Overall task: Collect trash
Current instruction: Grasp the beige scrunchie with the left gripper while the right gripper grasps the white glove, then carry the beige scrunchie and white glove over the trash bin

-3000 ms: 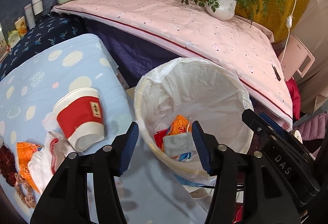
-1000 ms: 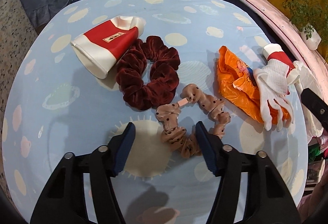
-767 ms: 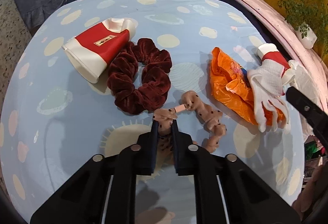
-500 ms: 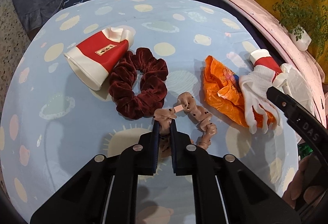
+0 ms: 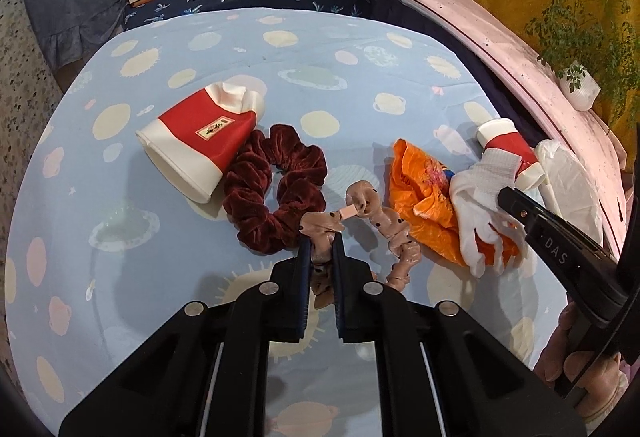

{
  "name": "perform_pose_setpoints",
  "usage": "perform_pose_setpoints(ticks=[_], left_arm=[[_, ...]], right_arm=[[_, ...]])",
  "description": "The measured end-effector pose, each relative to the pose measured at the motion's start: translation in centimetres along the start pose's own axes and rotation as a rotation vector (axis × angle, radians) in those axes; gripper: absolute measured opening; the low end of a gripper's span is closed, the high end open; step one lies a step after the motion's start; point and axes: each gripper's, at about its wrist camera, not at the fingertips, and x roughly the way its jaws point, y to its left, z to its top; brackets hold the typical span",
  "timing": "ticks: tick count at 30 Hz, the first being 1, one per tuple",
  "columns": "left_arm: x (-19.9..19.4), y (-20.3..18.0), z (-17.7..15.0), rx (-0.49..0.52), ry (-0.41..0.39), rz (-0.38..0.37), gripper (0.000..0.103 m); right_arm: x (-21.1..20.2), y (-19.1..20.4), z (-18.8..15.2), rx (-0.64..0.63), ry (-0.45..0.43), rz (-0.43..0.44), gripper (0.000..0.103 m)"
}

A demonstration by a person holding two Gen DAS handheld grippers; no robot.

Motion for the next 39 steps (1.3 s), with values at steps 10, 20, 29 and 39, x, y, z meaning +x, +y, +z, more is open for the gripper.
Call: perform_pose_setpoints(ticks=[10, 20, 29, 39], left_arm=[[-2.3, -2.1, 1.1, 0.038, -0.056, -0.021, 0.009], [-4.6, -7.9, 2.4, 0.134, -0.11, -0.079, 0.009], [-5.6, -14.4, 3.1, 0.243, -0.137, -0.129, 0.009], [-4.9, -21.8, 2.7, 0.374, -0.139, -0.176, 0.01]], right_arm=[[-6.0, -1.7, 2.4, 0.04, -0.139, 0.021, 0.006], [-11.7, -5.6, 4.2, 0.092, -0.261, 0.009, 0.006], [-14.4, -11.2, 4.4, 0.168, -0.316, -0.041, 0.006], [-15.3, -17.1, 3.5, 0.244, -0.329, -0.111, 0.006]])
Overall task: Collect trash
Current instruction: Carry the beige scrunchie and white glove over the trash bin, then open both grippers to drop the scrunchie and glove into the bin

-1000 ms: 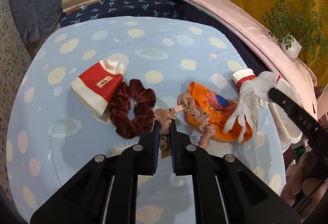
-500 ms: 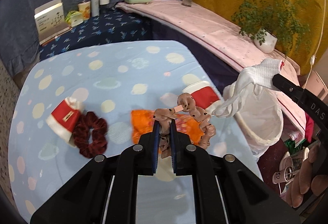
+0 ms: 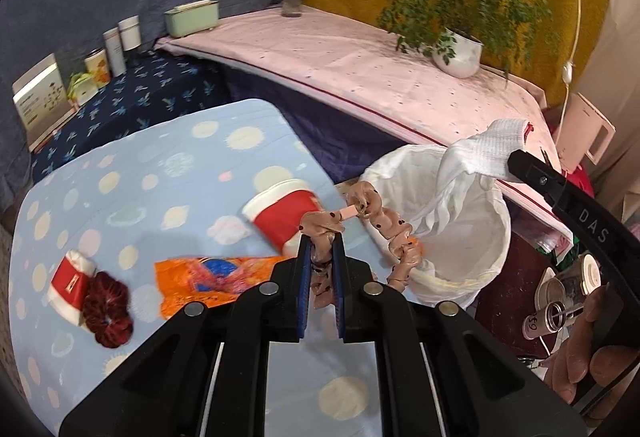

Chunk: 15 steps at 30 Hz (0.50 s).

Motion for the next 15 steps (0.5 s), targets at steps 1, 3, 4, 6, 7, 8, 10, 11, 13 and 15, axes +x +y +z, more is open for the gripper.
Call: perform_pose_setpoints(ticks=[1, 3, 4, 6, 7, 8, 10, 11, 13, 15], left_arm=[[0.3, -0.6, 0.1, 0.01, 0.001, -0.006, 0.01], [0.9, -1.8, 0.5, 0.029, 0.002, -0.019, 0.01], [1.2, -2.4, 0.7, 0.038, 0.004, -0.024, 0.01], [1.9, -3.4, 1.0, 0.054, 0.007, -0.034, 0.01], [2.3, -4.0, 1.1, 0.061, 0.011, -0.041, 0.01], [2.7, -4.4, 1.2, 0.066, 0.015, -0.048, 0.01], [3.5, -5.2, 1.5, 0.073, 0.024, -0.066, 0.01], [3.8, -5.6, 1.6, 0.076, 0.027, -0.071, 0.01], [4.5, -6.4, 1.8, 0.087, 0.032, -0.078, 0.01], [5.2, -7.1, 2.0, 0.094, 0.035, -0.085, 0.01]], right_arm=[[0.0, -0.6, 0.1, 0.008, -0.001, -0.008, 0.006], [0.1, -1.8, 0.1, 0.021, -0.001, -0.023, 0.006], [0.3, -2.4, 0.2, 0.028, 0.0, -0.031, 0.006], [0.5, -3.5, 0.2, 0.041, 0.001, -0.046, 0.006], [0.6, -4.1, 0.2, 0.047, 0.003, -0.052, 0.006], [0.8, -4.5, 0.2, 0.052, 0.005, -0.058, 0.006], [1.1, -5.5, 0.1, 0.063, 0.01, -0.069, 0.006], [1.3, -5.9, 0.0, 0.069, 0.013, -0.076, 0.006], [1.7, -6.6, -0.1, 0.078, 0.018, -0.084, 0.006], [2.0, -7.1, -0.2, 0.084, 0.024, -0.092, 0.006]])
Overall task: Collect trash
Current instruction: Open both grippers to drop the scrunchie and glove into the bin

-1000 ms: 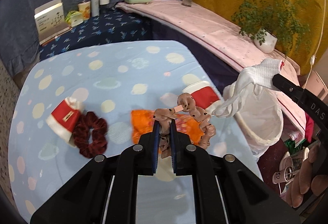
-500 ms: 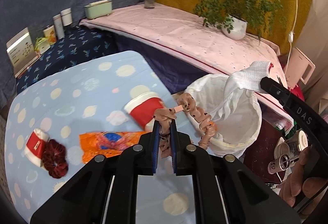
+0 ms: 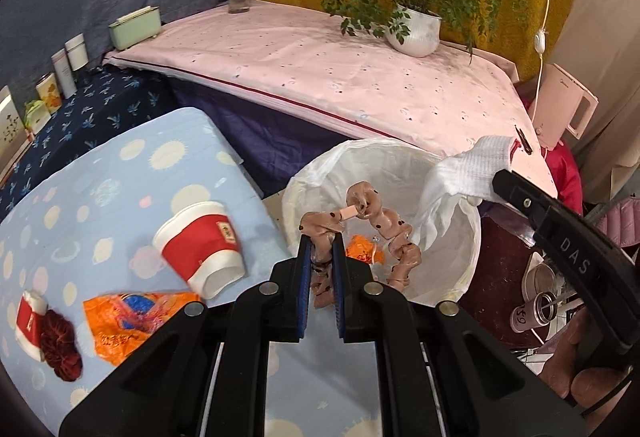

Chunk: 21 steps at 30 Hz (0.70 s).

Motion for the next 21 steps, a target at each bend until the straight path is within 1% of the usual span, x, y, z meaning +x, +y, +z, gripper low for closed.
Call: perform_pose_setpoints(ticks=[4, 5, 6, 7, 8, 9, 10, 11, 16, 21], left_arm=[[1.3, -0.8, 0.7, 0.002, 0.016, -0.017, 0.011], [1.5, -0.9, 0.8, 0.001, 0.017, -0.027, 0.014], [1.8, -1.0, 0.9, -0.004, 0.023, -0.039, 0.015], [2.1, -1.0, 1.0, -0.011, 0.027, -0.042, 0.018], [2.3, -1.0, 1.1, -0.018, 0.033, -0.04, 0.026], [2.4, -0.9, 1.1, -0.028, 0.034, -0.032, 0.031], [2.6, -0.8, 1.1, -0.037, 0.035, -0.022, 0.044], [2.6, -0.7, 1.1, -0.046, 0.032, -0.013, 0.049], [2.7, 0.4, 0.7, -0.07, 0.042, 0.012, 0.049], [1.9, 1.7, 0.4, -0.103, 0.035, 0.028, 0.049]], right_arm=[[0.8, -0.8, 0.0, 0.008, 0.01, -0.012, 0.006], [1.0, -0.9, 0.0, 0.006, 0.011, -0.013, 0.008], [1.1, -1.0, 0.1, 0.004, 0.011, -0.017, 0.009], [1.1, -1.0, 0.1, 0.001, 0.002, -0.03, 0.012], [1.1, -1.0, 0.1, -0.004, 0.0, -0.034, 0.02], [1.1, -0.9, 0.2, -0.009, -0.003, -0.035, 0.024], [1.0, -0.9, 0.2, -0.01, -0.008, -0.036, 0.032], [1.0, -0.9, 0.2, -0.01, -0.013, -0.038, 0.035], [0.9, -0.8, 0.1, -0.003, -0.011, -0.037, 0.038], [0.7, 0.0, 0.0, -0.012, -0.008, -0.032, 0.039]])
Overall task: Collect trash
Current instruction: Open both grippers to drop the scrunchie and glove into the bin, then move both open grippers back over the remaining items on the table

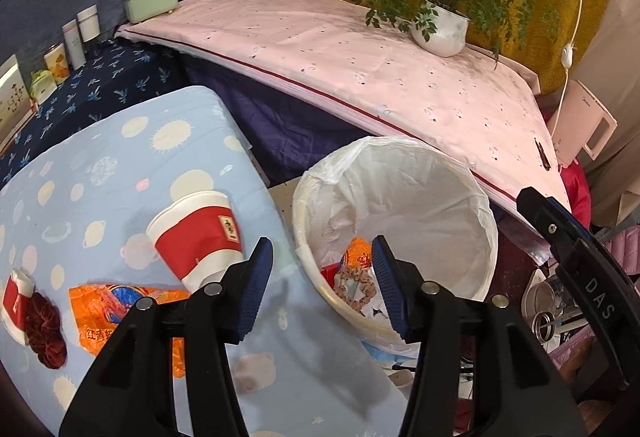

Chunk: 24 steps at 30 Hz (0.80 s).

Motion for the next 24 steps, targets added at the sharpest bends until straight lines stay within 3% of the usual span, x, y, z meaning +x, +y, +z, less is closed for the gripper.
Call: perform_pose_setpoints(ticks=[24], left_arm=[[-5.2, 10.2, -2.8, -0.18, -0.041, 0.103, 0.049]], right_arm=[[-2.4, 9.4, -2.4, -0.123, 0.022, 0.114, 0.044]])
